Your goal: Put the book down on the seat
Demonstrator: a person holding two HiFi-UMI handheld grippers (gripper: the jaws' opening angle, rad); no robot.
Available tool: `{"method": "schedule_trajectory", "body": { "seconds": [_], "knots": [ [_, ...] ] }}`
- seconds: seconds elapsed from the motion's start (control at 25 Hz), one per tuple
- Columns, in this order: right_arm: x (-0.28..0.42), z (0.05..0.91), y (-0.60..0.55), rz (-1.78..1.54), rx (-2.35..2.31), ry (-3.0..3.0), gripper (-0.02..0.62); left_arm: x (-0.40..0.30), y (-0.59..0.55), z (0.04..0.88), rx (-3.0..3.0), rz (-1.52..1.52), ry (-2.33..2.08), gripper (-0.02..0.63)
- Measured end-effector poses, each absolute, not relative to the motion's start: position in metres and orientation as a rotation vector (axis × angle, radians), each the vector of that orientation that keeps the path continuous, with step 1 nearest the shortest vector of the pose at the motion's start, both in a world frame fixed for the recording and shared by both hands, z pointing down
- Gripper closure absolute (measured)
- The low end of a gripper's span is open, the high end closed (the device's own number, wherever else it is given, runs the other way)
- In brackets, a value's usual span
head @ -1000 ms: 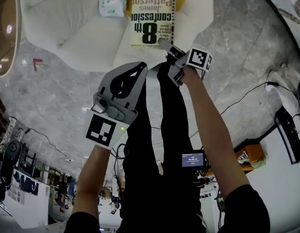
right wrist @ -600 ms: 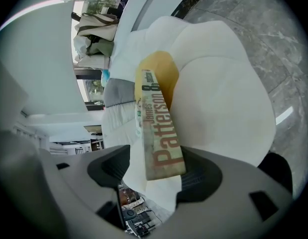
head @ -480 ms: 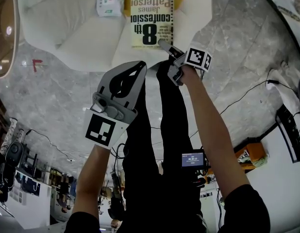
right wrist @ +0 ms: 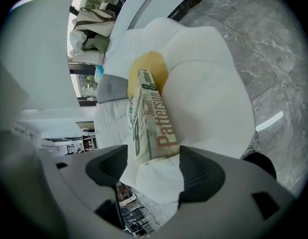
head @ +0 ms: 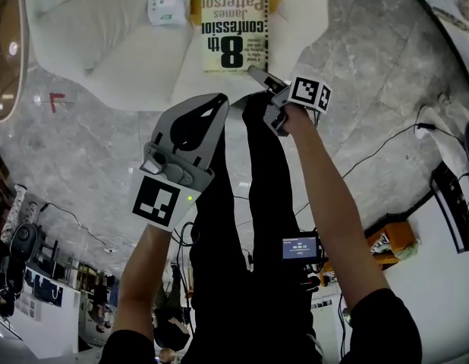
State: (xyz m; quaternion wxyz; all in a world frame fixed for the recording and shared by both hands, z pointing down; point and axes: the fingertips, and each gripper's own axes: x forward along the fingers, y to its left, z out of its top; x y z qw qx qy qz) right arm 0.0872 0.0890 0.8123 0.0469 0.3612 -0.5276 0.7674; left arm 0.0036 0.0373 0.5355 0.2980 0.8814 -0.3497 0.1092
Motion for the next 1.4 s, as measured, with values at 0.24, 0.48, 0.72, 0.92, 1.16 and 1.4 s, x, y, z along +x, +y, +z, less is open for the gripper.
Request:
{"method": "schedule_trajectory", "body": {
  "seconds": [0.24,0.48,0.72,0.92,1.16,1.4],
  "knots": [
    [0.096,0.809,0.098,2.348,1.095,-1.581,0.273,0.009,0.040,0.529,2.348,0.285,-0.926,0.594],
    [0.101,0.801,0.095,2.354,1.115,-1.586,0.275,0.011,0.039,0.521,2.357,0.281,-0.938,0.594],
    [0.104,0.776,0.089,2.364,1.119,-1.617,0.275,0.017,0.035,0.499,2.380,0.270,-0.944,0.594],
    [0.107,0.749,0.077,2.376,1.120,-1.651,0.275,0.021,0.025,0.475,2.397,0.252,-0.962,0.594],
    [0.102,0.709,0.067,2.420,1.096,-1.696,0.275,0.020,0.018,0.442,2.409,0.234,-1.000,0.594],
    [0.100,0.663,0.059,2.442,1.080,-1.744,0.275,0.019,0.014,0.403,2.423,0.215,-1.028,0.594]
  ]
}}
